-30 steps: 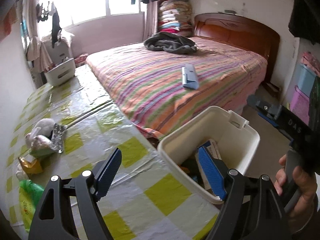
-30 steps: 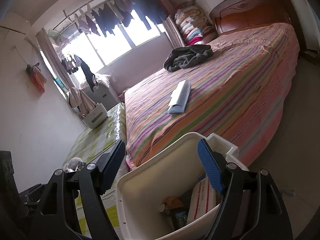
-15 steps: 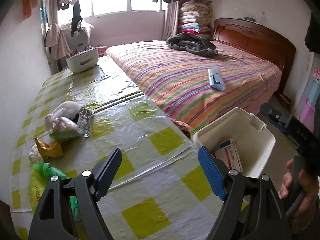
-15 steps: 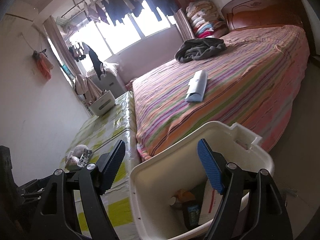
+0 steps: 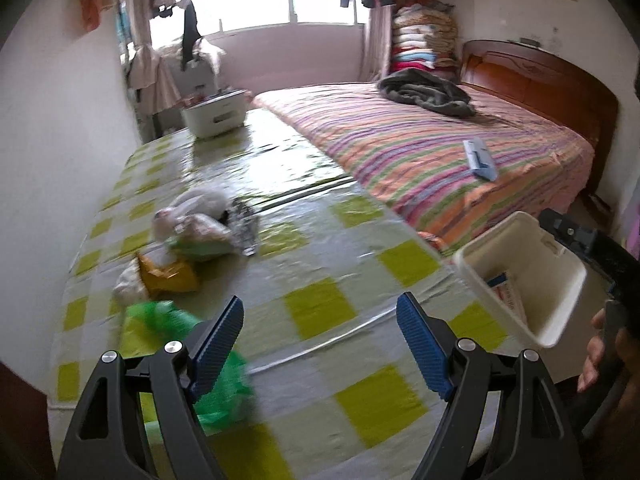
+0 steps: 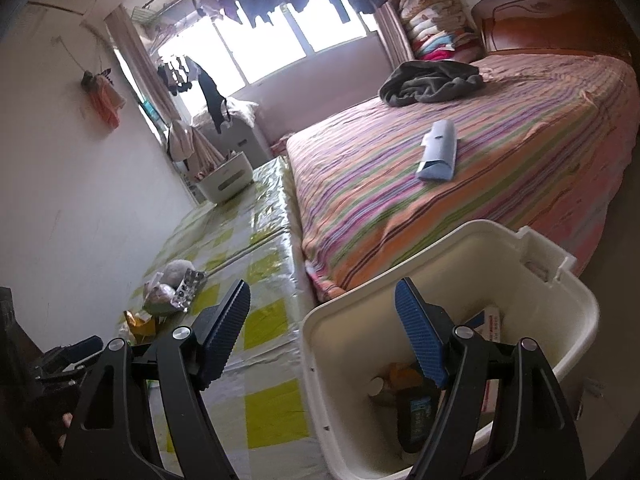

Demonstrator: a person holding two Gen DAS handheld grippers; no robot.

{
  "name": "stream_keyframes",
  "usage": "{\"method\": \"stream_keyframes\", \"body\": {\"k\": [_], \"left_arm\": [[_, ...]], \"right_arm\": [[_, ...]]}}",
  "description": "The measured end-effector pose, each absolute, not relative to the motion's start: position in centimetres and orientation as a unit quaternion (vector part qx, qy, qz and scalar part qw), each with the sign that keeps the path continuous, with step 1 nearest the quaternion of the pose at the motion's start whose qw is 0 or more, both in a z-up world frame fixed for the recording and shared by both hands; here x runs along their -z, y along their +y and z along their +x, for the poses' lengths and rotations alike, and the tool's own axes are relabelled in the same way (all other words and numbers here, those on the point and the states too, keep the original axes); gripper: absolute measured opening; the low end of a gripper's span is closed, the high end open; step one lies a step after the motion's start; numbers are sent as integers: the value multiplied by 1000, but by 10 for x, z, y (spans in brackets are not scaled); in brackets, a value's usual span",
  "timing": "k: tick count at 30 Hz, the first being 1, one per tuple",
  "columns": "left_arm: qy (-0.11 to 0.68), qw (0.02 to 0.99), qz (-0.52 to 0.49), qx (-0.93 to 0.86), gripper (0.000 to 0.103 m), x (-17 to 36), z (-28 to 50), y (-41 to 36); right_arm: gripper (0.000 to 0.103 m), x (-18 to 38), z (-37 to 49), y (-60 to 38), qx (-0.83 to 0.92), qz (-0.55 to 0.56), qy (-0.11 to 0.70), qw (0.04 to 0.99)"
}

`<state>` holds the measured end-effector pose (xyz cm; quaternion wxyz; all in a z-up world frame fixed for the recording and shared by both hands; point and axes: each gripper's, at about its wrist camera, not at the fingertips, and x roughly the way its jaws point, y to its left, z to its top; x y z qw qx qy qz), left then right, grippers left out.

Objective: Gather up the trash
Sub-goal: 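Move the left tool back to the table toward the green wet-wipes pack, then grasp the green wet-wipes pack with the left tool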

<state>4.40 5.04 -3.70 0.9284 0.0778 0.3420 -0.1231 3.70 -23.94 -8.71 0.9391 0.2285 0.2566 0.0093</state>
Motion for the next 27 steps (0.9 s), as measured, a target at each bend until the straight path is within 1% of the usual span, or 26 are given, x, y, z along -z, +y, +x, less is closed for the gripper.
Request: {"method": "stream_keyframes", "body": {"k": [11,19,27], "left_arm": [[371,927,6,49,77,47,55,131],[397,918,-17,11,77,62,61,166],[430,902,-25,5,77,83,69,178]], "right_arm": [[74,90,50,-210,-34,210,277,937],[74,93,56,-187,-56,198,290,935],[75,92,55,-175,-69,193,290,935]]}}
